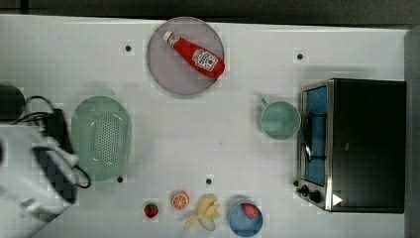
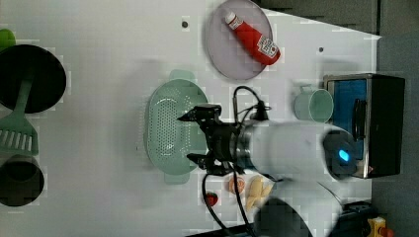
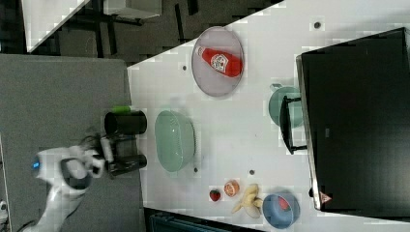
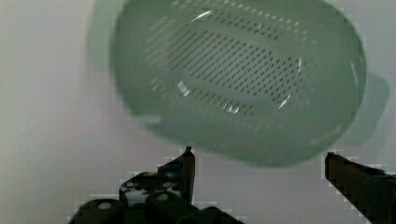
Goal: Drag strainer left to right.
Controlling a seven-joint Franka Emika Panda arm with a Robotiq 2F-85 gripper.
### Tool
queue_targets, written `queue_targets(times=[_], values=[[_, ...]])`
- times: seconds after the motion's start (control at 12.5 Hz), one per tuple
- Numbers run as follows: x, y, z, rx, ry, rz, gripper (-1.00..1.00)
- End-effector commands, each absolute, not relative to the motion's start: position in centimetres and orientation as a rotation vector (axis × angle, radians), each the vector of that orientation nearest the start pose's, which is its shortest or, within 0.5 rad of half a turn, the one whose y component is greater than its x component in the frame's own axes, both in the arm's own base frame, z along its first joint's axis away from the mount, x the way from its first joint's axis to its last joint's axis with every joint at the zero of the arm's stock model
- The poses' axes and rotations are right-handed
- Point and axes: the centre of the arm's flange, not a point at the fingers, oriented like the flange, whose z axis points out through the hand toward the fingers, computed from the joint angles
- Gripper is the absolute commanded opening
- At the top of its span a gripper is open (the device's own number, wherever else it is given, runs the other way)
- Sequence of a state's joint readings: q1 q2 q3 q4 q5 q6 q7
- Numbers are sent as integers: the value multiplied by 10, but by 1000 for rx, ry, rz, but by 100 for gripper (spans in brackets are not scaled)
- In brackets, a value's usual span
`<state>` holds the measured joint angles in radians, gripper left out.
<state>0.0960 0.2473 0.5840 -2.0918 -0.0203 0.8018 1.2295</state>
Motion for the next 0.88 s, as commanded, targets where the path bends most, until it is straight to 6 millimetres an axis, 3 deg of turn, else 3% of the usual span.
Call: queue_targets(times=[0.08, 0.64, 0.88], values=[[465, 343, 287, -2237, 2082, 231, 100], [475, 338, 175, -2157, 2136, 278, 100], [474, 329, 150, -2179, 2167, 228, 100]])
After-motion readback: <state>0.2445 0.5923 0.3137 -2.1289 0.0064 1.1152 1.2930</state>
